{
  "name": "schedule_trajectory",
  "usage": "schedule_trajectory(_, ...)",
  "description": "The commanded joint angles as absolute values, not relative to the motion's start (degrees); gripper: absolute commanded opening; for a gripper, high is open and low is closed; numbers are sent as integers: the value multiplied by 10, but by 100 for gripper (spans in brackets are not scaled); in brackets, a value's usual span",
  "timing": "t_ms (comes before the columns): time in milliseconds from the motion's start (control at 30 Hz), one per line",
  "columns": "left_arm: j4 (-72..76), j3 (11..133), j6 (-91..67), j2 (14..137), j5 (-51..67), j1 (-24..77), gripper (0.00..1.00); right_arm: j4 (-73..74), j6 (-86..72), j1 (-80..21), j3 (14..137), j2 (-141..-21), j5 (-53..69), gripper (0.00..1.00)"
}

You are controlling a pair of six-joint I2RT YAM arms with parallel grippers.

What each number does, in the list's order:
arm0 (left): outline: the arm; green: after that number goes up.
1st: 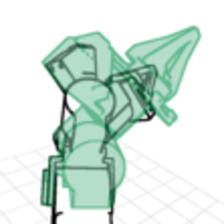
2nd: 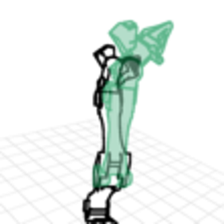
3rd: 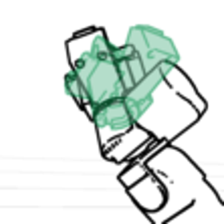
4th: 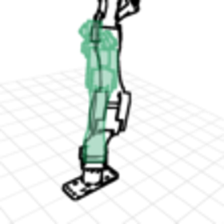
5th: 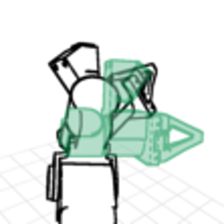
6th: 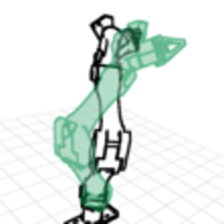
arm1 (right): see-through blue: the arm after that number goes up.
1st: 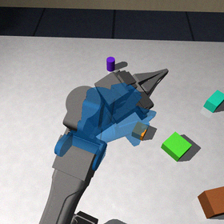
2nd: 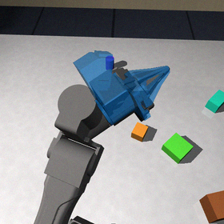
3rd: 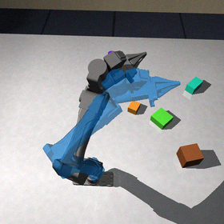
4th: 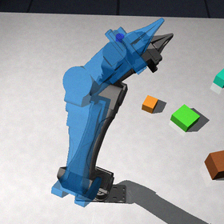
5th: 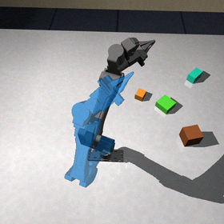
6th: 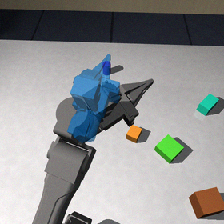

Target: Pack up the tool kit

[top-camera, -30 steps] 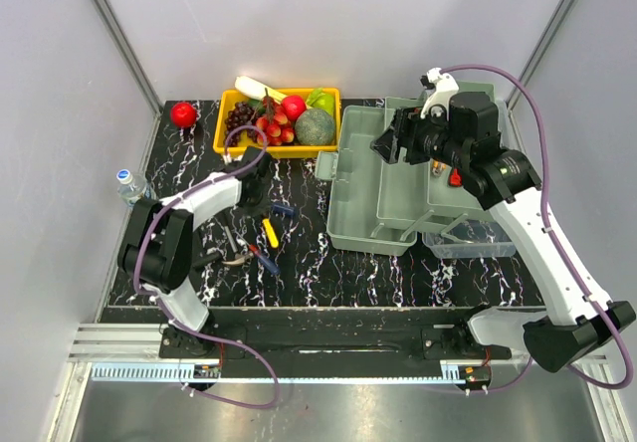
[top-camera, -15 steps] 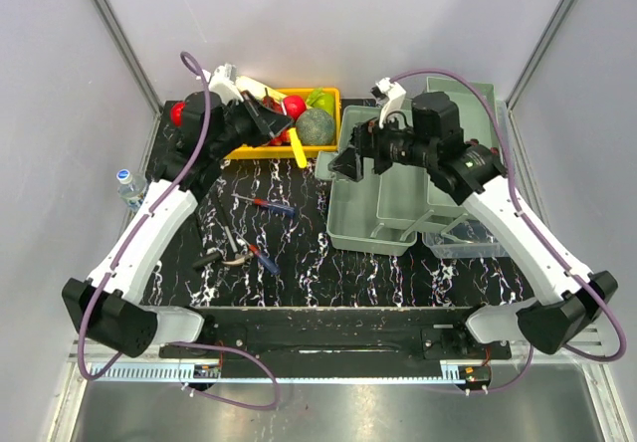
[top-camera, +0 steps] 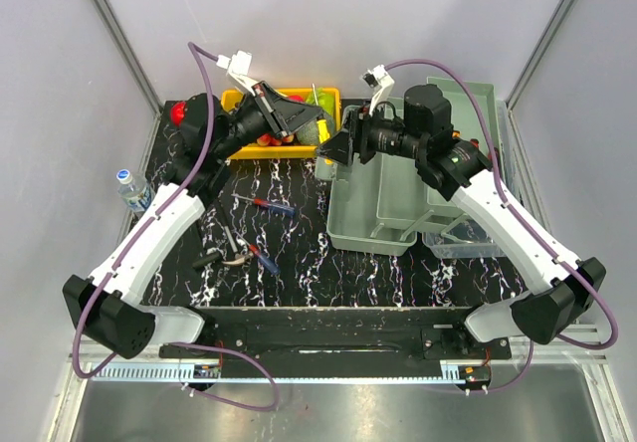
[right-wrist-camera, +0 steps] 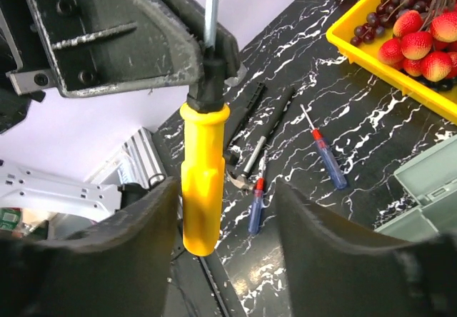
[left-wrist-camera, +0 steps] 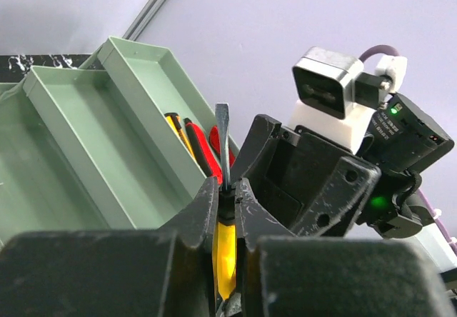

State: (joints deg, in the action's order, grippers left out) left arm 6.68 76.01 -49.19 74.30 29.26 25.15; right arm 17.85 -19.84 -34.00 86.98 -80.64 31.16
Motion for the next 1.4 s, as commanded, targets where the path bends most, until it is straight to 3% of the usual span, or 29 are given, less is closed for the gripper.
schedule_trajectory(0,131,758,-503,737,311,256,0,133,-220,-344,889,-800,319,52)
schedule_trajectory(33,131,756,-502,738,309,256,0,134,-219,-345,889,-801,317,44)
schedule_trajectory(100,122,758,-495,737,302,256,14,136,-215,-345,887,-798,311,25)
schedule_trajectory(133,119,757,-491,737,301,256,23,139,-215,-345,886,-798,306,15)
schedule_trajectory(200,102,758,-476,732,287,256,53,147,-214,-345,884,-795,291,0)
schedule_trajectory(367,-72,771,-400,716,117,256,78,155,-221,-344,842,-775,168,0)
schedule_trajectory(500,-282,823,-413,740,-90,251,87,215,-251,-345,824,-779,-35,0)
schedule_trajectory(733,-325,813,-413,755,-85,244,91,365,-299,-343,829,-821,-292,0)
schedule_trajectory(1200,-324,799,-412,756,-64,242,92,456,-300,-342,823,-899,-366,0)
schedule_trajectory(1367,-324,790,-417,758,-57,240,92,468,-301,-342,824,-916,-368,15)
